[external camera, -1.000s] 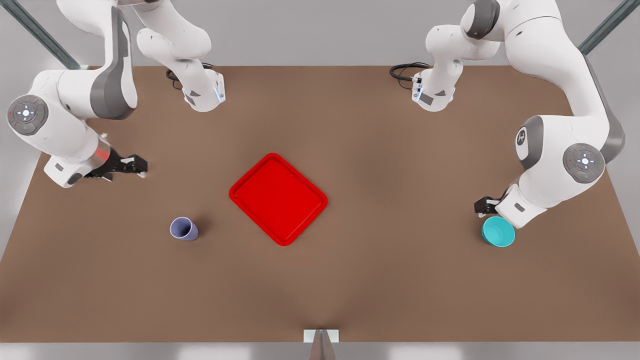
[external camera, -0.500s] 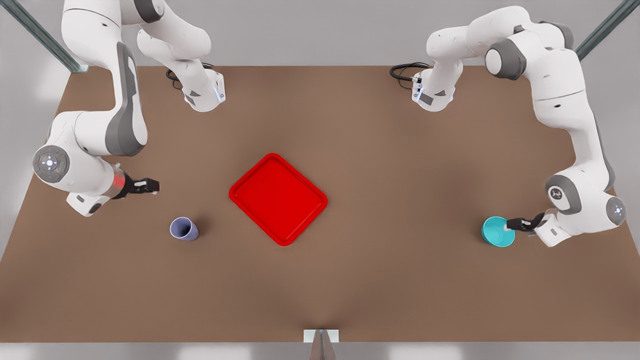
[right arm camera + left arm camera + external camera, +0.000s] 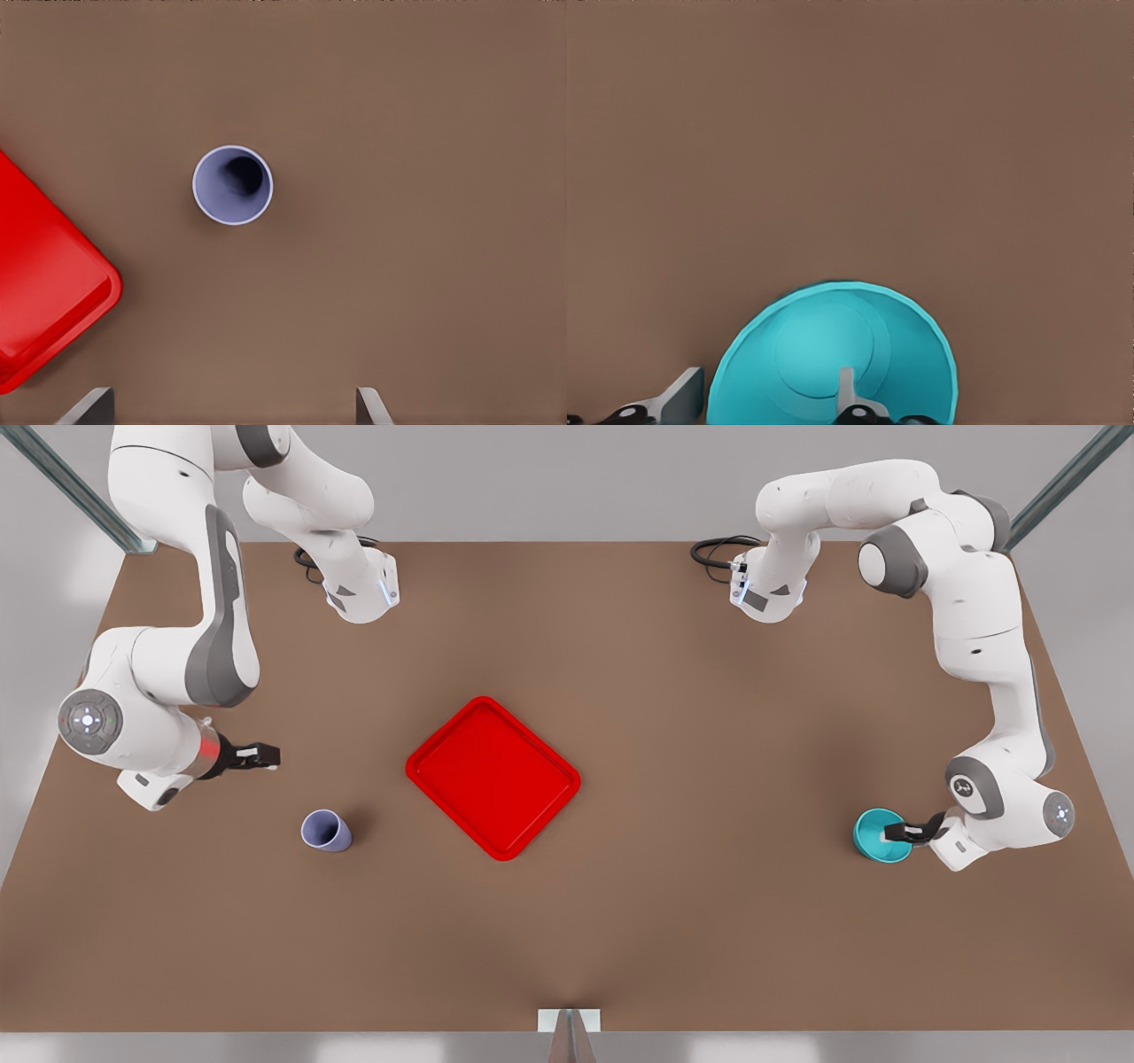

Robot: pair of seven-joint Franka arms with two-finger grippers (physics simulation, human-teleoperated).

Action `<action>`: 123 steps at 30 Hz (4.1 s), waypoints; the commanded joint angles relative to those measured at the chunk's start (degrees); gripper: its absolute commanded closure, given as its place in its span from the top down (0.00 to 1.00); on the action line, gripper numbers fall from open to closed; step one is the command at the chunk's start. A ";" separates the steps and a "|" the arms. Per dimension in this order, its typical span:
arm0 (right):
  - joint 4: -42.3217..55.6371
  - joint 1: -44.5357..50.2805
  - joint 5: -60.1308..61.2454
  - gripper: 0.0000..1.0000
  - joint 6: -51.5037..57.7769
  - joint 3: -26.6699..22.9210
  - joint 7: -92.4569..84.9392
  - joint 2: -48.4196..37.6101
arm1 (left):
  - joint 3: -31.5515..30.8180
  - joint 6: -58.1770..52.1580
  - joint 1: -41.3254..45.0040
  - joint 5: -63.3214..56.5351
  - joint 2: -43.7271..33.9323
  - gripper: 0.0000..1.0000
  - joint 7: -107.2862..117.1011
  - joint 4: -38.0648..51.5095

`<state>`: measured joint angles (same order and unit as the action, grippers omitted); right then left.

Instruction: Place the bowl on the tray with the left arm and the cup on the tray with the right arm

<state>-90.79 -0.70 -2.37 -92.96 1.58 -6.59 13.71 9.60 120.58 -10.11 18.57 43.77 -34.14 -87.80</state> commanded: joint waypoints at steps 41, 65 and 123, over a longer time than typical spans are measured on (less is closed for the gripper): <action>-4.84 -0.09 0.53 1.00 -9.43 -1.76 -0.18 1.67 | -10.39 -0.09 31.81 6.21 -6.77 0.22 46.61 1.76; -15.56 0.18 4.48 1.00 -36.50 -1.85 -0.18 13.97 | -10.47 16.70 52.38 15.18 2.28 0.75 68.60 4.13; -25.49 10.46 6.42 0.21 -33.07 14.68 4.83 6.24 | 4.38 -38.06 32.17 -20.07 -29.97 1.00 31.51 11.78</action>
<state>-117.45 9.78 4.68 -128.31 16.26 -2.14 20.38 13.97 82.53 22.06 -1.53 13.88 -2.64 -76.03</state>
